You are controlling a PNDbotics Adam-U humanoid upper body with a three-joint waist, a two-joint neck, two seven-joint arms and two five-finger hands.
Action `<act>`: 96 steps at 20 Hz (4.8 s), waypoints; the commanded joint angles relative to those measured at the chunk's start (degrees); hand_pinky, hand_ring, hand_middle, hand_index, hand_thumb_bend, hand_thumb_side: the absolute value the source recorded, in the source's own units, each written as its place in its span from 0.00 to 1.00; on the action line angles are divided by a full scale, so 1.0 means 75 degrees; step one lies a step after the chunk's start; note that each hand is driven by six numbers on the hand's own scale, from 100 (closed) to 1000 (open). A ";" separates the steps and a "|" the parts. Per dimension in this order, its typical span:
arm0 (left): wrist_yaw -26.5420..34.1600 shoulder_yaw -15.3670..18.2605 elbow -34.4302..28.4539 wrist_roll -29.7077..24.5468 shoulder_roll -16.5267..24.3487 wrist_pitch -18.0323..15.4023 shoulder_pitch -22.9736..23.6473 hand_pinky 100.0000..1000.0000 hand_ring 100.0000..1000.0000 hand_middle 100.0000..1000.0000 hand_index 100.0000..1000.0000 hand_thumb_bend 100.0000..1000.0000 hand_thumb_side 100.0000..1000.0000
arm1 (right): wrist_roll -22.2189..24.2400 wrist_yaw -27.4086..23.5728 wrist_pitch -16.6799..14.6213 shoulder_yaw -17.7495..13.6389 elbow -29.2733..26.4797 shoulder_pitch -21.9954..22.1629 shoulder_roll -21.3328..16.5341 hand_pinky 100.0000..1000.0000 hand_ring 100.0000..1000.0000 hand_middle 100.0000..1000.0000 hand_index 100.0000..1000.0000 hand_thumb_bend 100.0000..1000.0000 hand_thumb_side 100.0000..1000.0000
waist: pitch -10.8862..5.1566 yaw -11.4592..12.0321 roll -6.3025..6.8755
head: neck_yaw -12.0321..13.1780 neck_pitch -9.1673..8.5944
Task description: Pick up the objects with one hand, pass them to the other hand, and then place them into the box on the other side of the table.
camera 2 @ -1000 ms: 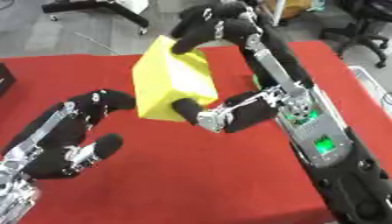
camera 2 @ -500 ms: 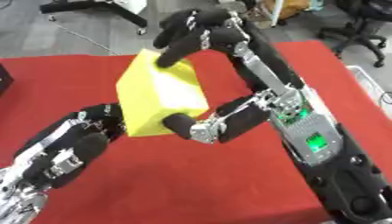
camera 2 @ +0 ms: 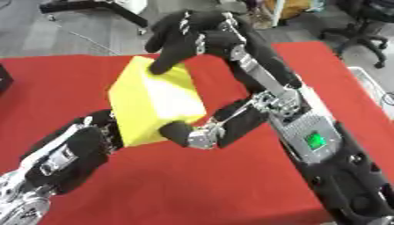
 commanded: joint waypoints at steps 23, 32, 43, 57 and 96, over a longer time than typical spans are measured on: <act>0.0780 -0.0272 -0.0135 0.0010 -0.0156 0.0083 -0.0340 0.99 0.79 0.75 0.69 0.50 0.62 | 0.0258 0.0237 -0.0139 0.0200 -0.0159 -0.0223 -0.0024 0.73 0.64 0.42 0.64 0.13 0.22 | -0.0121 0.0026 -0.0014 | -0.0137 -0.0032; 0.0857 -0.0322 -0.0135 0.0118 -0.0192 0.0126 -0.0333 0.99 0.78 0.74 0.69 0.48 0.61 | 0.0457 0.0498 0.0070 0.0281 -0.0159 -0.0152 -0.0025 0.74 0.64 0.42 0.63 0.13 0.24 | -0.0125 0.0015 -0.0026 | -0.0191 -0.0047; 0.0986 -0.0391 -0.0135 0.0385 -0.0264 0.0195 -0.0381 0.97 0.74 0.69 0.66 0.42 0.57 | 0.0590 0.0627 0.0008 0.0351 -0.0159 -0.0159 -0.0002 0.73 0.64 0.42 0.64 0.13 0.25 | -0.0120 0.0010 -0.0036 | -0.0128 -0.0047; 0.1243 -0.0417 -0.0135 0.0930 -0.0345 0.0354 -0.0419 0.91 0.48 0.40 0.46 0.15 0.43 | 0.0760 0.0926 -0.0002 0.0418 -0.0159 -0.0112 -0.0021 0.74 0.66 0.43 0.65 0.14 0.28 | -0.0140 -0.0033 -0.0037 | -0.0083 -0.0078; 0.1169 -0.0218 -0.0129 0.2205 -0.0165 0.0259 0.0470 0.90 0.43 0.32 0.38 0.07 0.42 | -0.1082 0.1724 0.0609 -0.0975 -0.0159 0.0309 0.0372 0.79 0.79 0.81 0.97 0.55 0.45 | -0.0106 -0.0079 -0.0016 | 0.0098 -0.0090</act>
